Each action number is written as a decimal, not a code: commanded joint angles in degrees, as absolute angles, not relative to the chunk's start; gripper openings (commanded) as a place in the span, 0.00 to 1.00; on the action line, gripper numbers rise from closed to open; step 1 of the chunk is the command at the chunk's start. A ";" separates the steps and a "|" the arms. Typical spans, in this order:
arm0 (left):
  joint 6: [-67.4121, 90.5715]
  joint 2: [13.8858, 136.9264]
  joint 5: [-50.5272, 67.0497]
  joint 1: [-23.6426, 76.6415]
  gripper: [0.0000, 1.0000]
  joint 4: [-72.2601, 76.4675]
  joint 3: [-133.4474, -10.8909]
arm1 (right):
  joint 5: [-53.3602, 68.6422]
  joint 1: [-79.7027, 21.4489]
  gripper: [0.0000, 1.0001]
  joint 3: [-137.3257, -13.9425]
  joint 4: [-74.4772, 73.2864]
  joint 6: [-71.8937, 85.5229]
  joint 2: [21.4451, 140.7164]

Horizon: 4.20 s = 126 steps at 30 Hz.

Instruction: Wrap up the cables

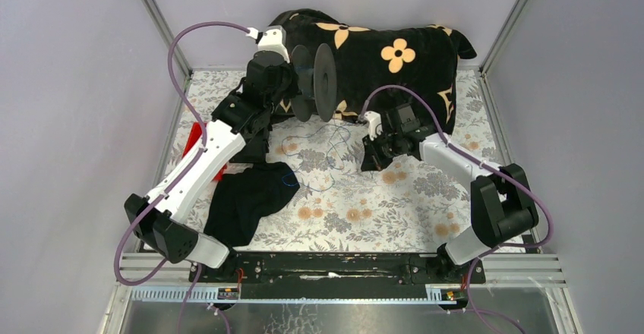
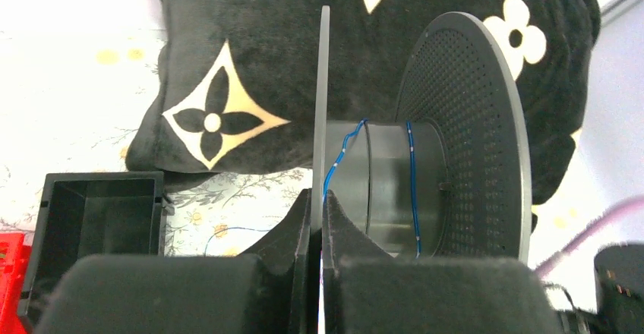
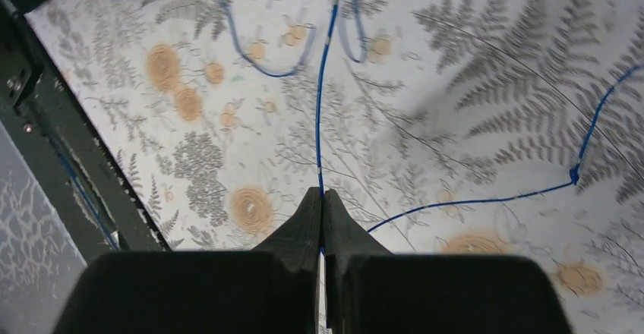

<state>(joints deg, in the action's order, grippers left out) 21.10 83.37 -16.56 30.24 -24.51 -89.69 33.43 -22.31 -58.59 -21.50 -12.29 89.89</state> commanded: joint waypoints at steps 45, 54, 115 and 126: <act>-2.09 80.37 -35.14 45.12 0.00 -2.67 -72.63 | 33.87 -29.03 0.00 -92.52 -33.93 -10.55 80.90; -6.81 78.75 -26.56 47.96 0.00 -3.75 -69.97 | 32.77 -23.75 0.00 -93.03 -31.32 -9.00 82.50; 6.15 73.69 2.35 36.83 0.00 -17.23 -80.84 | 42.37 -6.26 0.41 -75.42 -26.09 -14.34 87.84; 9.25 75.11 5.27 35.01 0.00 -17.83 -85.21 | 44.40 -5.69 0.73 -73.40 -24.47 -14.19 85.63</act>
